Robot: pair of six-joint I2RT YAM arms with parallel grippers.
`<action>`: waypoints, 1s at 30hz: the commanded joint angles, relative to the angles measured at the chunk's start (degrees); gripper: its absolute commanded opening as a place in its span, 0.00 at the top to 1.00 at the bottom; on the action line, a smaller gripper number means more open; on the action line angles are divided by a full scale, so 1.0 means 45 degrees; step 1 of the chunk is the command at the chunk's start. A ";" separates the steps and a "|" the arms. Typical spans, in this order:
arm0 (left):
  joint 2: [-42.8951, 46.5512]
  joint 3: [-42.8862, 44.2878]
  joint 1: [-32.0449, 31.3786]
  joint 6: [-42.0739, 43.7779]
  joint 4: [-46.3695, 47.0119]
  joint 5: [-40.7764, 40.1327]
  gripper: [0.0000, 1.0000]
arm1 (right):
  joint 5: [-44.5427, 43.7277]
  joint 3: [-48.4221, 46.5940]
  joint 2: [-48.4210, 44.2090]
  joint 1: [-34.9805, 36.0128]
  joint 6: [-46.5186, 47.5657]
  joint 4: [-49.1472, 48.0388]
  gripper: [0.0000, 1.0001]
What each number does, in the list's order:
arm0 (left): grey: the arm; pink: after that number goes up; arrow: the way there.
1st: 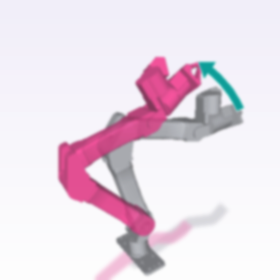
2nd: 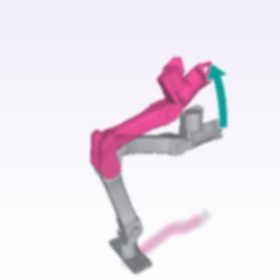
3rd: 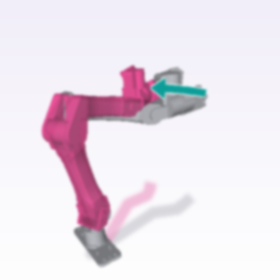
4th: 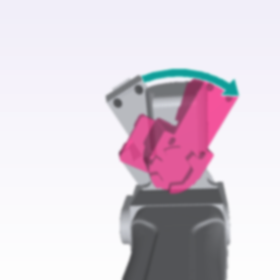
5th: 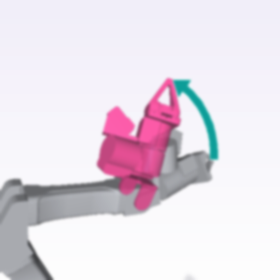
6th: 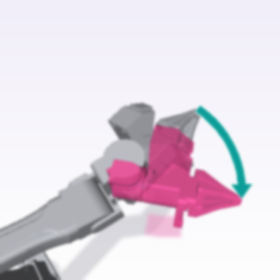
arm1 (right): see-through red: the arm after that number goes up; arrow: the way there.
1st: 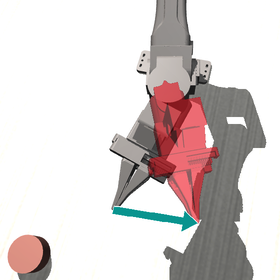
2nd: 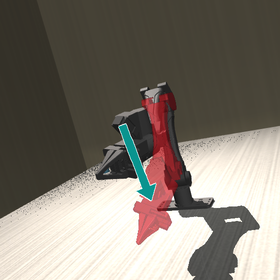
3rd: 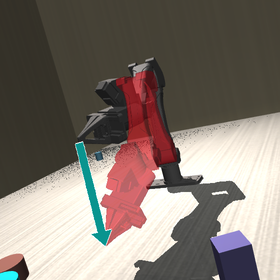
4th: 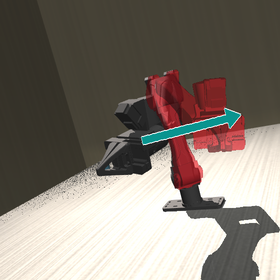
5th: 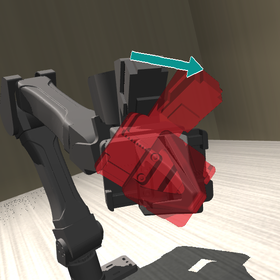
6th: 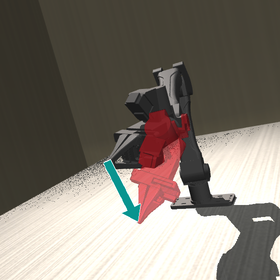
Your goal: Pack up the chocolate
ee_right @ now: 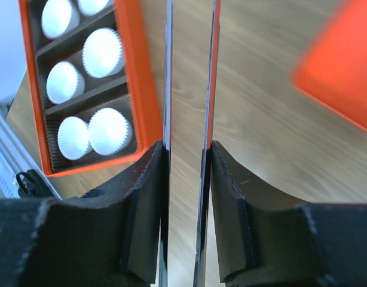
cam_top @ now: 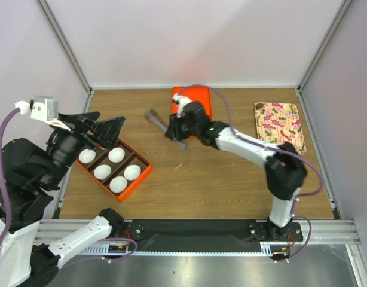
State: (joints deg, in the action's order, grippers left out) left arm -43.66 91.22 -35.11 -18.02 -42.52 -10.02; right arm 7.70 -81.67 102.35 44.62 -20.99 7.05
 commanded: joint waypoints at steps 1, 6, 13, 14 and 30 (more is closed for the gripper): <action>-0.0415 0.0470 0.0069 -0.0195 0.0113 -0.0410 0.00 | 0.0787 -0.1536 0.1160 0.0920 0.0328 -0.2482 0.70; -0.0533 0.0939 0.0088 -0.0175 0.0036 -0.0390 0.01 | 0.0594 -0.4055 0.3543 0.1996 0.1401 -0.2192 0.70; -0.0221 0.0589 0.0069 -0.0039 0.0133 -0.0702 0.00 | 0.0553 -0.5503 0.5029 0.2857 0.1677 -0.2269 0.70; -0.0142 0.0550 0.0088 0.0020 0.0133 -0.0780 0.00 | 0.0573 -0.5639 0.5165 0.2896 0.1735 -0.2212 0.70; 0.0229 -0.0036 0.0088 0.0001 0.0348 -0.0468 0.00 | -0.0637 -0.7808 0.7510 0.3717 0.3472 -0.1644 0.68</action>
State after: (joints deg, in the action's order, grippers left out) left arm -42.89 91.74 -35.11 -17.98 -42.41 -12.82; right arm 6.92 -113.21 135.17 60.20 -8.75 1.87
